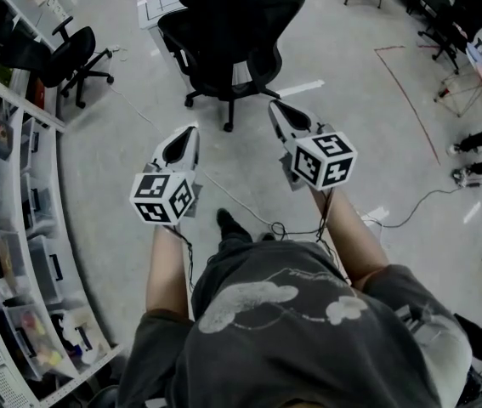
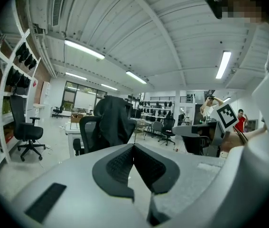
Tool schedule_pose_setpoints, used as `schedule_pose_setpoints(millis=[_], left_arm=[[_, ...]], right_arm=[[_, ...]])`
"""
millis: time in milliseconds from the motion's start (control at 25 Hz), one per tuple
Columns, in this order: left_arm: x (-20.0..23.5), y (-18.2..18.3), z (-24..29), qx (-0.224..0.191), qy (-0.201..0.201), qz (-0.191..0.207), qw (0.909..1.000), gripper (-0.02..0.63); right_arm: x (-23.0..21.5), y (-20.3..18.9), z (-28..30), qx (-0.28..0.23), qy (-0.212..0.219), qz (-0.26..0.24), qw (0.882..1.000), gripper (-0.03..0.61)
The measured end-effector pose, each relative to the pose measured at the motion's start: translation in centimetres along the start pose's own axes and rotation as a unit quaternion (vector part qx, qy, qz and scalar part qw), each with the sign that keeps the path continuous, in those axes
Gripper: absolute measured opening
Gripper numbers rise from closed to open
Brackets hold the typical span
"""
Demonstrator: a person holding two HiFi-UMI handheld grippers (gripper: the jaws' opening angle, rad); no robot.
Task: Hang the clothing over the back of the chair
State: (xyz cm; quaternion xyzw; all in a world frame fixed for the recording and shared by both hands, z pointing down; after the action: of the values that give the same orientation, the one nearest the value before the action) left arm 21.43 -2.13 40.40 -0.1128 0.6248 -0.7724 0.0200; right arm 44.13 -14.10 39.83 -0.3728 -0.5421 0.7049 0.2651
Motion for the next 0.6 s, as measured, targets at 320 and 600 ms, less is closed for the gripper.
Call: schedule_pose_setpoints(millis=[320,600], left_arm=[[-2.0,-2.0,-1.5,0.010,0.009,-0.013,0.9998,0.002],[-2.7,-3.0,-2.0,0.017,0.013,-0.015,0.9997,0.002]], right_arm=[[-0.6,-1.6,-1.8,0.021,-0.001,-0.001,1.000,-0.009],[-0.8,-2.7,-2.3,0.030,0.001,-0.004,1.000,-0.009]])
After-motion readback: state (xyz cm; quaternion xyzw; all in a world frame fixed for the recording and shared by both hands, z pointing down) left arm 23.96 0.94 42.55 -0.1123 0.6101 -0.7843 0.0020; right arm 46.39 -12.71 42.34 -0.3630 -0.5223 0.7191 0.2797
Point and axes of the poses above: the fingertips, and each gripper's own axes: z forward along the fingers, x to its left, y out of its top, the point moved 8 cm from there along -z, backward along the fingers
